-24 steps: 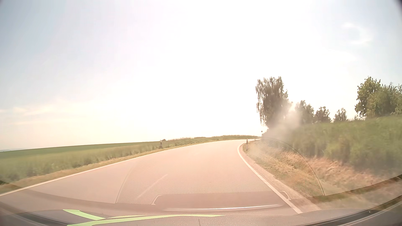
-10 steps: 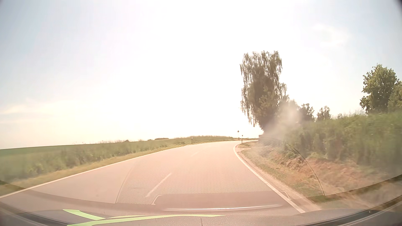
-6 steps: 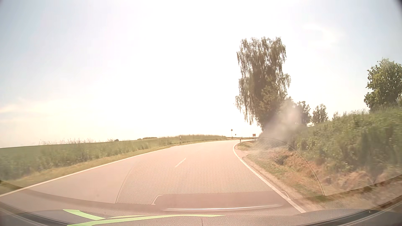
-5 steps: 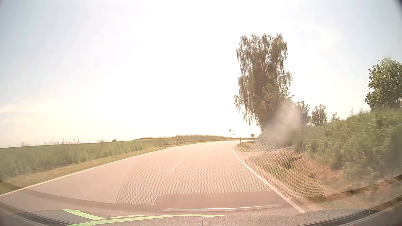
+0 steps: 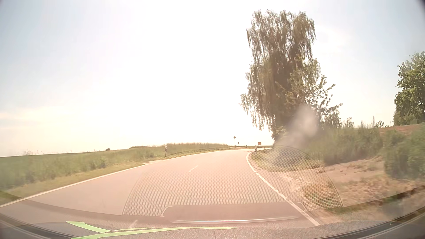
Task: Follow the waypoints while adhering to traffic rules and regulations
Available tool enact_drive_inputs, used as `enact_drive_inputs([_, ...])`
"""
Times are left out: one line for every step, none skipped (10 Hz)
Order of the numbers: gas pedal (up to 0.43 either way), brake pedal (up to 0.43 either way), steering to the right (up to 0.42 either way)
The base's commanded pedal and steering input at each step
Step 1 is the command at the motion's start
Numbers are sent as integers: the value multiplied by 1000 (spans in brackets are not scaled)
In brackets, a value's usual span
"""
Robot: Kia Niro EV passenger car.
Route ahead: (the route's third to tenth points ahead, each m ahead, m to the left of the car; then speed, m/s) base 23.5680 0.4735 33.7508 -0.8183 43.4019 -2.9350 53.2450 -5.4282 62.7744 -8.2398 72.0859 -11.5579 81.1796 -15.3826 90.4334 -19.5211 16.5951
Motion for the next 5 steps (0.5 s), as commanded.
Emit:
enact_drive_inputs([0,171,24])
enact_drive_inputs([0,183,25])
enact_drive_inputs([0,183,26])
enact_drive_inputs([0,177,27])
enact_drive_inputs([0,171,26])
